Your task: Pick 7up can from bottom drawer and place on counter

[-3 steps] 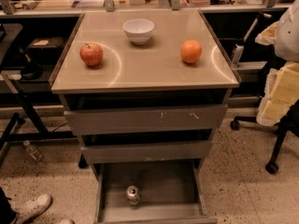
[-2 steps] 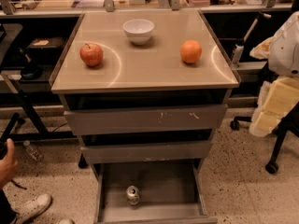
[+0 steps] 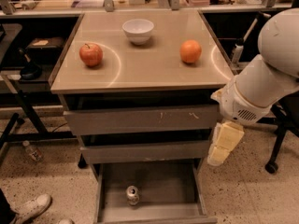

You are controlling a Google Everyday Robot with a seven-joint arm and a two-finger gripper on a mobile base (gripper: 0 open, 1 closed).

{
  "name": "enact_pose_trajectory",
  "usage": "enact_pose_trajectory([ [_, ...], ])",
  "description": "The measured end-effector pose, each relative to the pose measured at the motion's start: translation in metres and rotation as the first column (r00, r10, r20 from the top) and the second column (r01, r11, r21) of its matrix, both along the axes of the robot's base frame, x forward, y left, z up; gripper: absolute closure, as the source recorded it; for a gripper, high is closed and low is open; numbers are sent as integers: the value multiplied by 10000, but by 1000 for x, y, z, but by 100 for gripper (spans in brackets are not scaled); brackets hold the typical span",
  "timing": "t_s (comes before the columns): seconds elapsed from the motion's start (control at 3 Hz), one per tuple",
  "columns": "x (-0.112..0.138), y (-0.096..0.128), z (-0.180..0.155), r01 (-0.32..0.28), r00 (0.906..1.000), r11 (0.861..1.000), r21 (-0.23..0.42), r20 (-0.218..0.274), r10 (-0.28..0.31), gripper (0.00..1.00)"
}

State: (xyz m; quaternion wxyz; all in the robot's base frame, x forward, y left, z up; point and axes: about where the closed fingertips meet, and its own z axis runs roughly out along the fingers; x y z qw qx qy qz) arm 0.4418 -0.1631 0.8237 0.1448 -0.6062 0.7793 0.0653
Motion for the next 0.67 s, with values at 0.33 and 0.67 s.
enact_pose_trajectory([
  [0.33, 0, 0, 0, 0, 10000, 10000, 4, -5, 0, 0],
  [0.67, -4, 8, -26, 46, 9990, 9994, 343, -438, -31, 0],
])
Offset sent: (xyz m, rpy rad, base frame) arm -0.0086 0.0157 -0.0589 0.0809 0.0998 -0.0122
